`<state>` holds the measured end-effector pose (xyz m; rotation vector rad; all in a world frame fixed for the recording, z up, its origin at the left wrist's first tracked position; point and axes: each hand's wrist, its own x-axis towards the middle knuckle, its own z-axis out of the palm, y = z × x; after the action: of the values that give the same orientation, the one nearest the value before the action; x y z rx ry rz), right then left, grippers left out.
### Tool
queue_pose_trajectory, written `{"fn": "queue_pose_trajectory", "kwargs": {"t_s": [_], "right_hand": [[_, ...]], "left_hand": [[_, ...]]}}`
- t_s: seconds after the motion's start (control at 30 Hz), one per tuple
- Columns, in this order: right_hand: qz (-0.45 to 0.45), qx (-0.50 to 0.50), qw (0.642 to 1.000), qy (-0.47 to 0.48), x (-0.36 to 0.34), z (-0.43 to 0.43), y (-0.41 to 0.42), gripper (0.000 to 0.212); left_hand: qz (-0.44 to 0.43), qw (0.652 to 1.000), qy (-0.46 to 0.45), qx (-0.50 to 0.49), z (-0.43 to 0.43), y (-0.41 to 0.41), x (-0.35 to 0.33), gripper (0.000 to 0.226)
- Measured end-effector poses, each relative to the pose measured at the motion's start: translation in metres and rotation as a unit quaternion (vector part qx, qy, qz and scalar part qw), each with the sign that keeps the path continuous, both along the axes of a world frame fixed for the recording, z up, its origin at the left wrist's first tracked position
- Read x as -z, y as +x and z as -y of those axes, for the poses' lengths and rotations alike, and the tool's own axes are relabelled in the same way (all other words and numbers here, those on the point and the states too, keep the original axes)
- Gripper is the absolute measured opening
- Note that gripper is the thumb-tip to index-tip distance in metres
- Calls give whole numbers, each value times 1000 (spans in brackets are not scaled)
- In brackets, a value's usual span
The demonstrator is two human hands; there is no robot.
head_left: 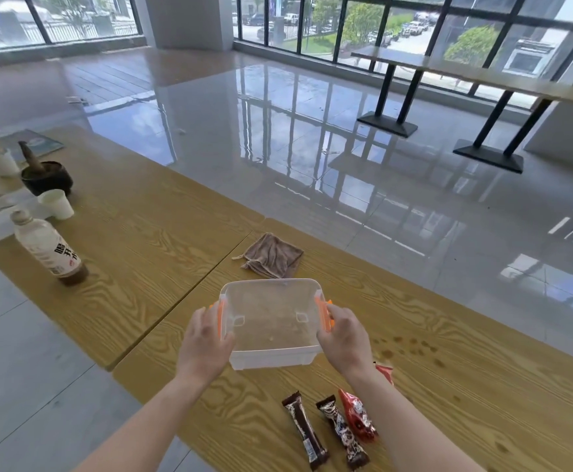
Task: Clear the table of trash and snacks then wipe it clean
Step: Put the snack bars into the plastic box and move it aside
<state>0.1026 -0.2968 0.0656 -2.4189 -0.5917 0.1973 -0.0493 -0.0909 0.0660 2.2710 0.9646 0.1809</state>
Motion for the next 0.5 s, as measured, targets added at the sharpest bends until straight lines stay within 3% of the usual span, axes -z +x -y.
{"fn": "queue_pose_trajectory", "kwargs": {"t_s": [0.07, 0.17, 0.37, 0.5], "right_hand": [[13, 7, 1000, 5, -2, 7, 3, 29], [32, 16, 999, 13, -4, 24, 9, 39], [36, 41, 998, -14, -7, 76, 24, 43], [3, 53, 997, -60, 5, 108, 24, 44]], "left_hand": [[9, 997, 75, 24, 8, 2, -6, 65], [58, 983, 153, 79, 26, 4, -16, 62], [148, 957, 171, 184, 76, -1, -25, 58], [151, 942, 160, 253, 107, -5, -11, 49]]}}
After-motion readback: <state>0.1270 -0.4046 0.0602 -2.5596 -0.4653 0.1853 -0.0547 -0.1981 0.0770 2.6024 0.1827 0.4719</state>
